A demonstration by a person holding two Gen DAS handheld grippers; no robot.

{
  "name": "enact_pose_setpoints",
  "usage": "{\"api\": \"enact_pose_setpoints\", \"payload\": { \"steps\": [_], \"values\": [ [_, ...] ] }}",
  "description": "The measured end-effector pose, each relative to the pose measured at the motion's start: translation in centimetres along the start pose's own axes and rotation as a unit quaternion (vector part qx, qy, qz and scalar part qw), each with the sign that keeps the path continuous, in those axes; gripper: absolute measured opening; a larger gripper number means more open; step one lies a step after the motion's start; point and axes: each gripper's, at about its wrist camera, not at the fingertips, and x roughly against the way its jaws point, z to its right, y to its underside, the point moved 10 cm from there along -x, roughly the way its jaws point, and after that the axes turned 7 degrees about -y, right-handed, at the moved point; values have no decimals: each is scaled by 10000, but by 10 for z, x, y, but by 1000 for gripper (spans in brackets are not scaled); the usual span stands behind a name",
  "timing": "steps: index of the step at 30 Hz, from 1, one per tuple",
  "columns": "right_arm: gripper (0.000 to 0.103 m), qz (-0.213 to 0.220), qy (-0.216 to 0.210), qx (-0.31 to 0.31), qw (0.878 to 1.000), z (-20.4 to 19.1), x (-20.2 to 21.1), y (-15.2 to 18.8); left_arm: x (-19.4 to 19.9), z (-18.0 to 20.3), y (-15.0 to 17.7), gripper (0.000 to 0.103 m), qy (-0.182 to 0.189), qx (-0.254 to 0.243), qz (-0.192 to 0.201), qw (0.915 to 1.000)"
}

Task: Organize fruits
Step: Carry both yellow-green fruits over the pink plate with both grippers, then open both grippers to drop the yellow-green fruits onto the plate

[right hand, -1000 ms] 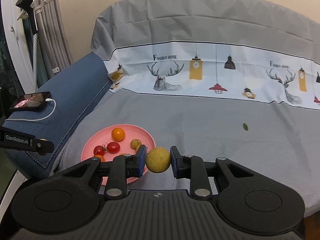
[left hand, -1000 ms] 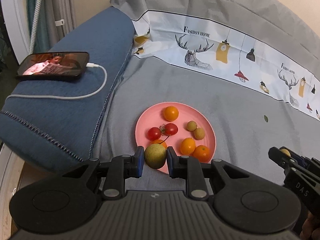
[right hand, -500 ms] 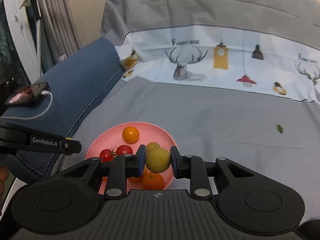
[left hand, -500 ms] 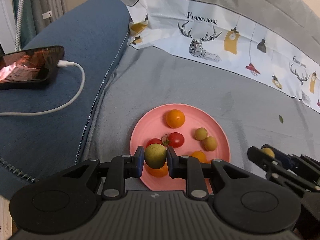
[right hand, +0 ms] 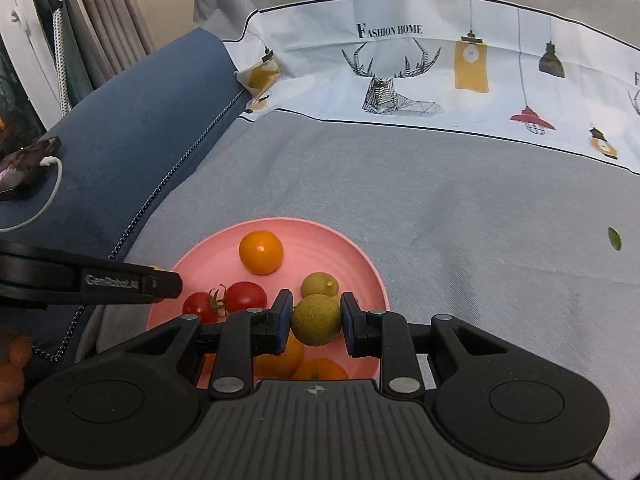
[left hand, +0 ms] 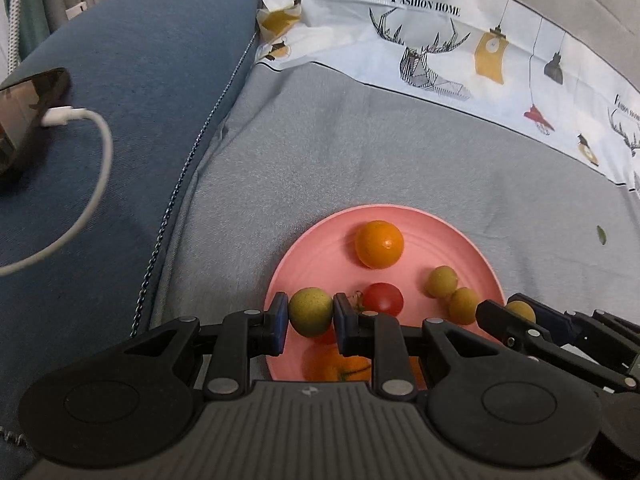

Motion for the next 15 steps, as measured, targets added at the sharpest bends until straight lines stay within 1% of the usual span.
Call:
{"api": "enact_pose_setpoints", "payload": {
  "steps": [1,2,3,4,5,6,7,8,9,10,14,15],
  "values": [
    [27,-4,-23,-3,10000,0,-2,-2,-2,1,-1,27,4,-14,-16,10000],
    [27,-8,-61,-20,10000,-1,-4,-3,-4,1,-1,40,21,-43,-39,10000],
    [28,-16,-139,-50,9999,-1,-6,-4,-6,2,-1,54,26,-85,-94,9999],
    [35,-15,-227,-95,9997,-2,-8,-6,-7,2,-2,84,-3,-82,-122,9999],
    [34,-30,-302,-134,9995,-2,-10,-8,-7,-2,-3,94,-201,-5,-85,9998],
    [43,-24,-285,-193,9994,1,-11,-9,-6,-6,-5,95,-357,37,43,9993],
    [53,-31,-314,-262,9992,3,-12,-10,-5,-7,-6,95,-357,9,84,9993],
    [58,-59,-322,-319,9990,6,-13,-11,-6,-7,-6,97,-323,-26,31,9995],
    [66,-76,-306,-388,9987,9,-12,-10,-6,-8,-4,100,-301,-29,-67,9995],
    [71,-72,-280,-469,9985,13,-10,-10,-6,-10,-3,103,-324,-3,-114,9994],
    [80,-141,-172,-529,9984,19,3,0,4,-10,2,103,-306,-83,-86,9995],
    [83,-154,-145,-536,9983,20,8,3,8,-9,4,103,-313,-104,-73,9994]
  ]
}}
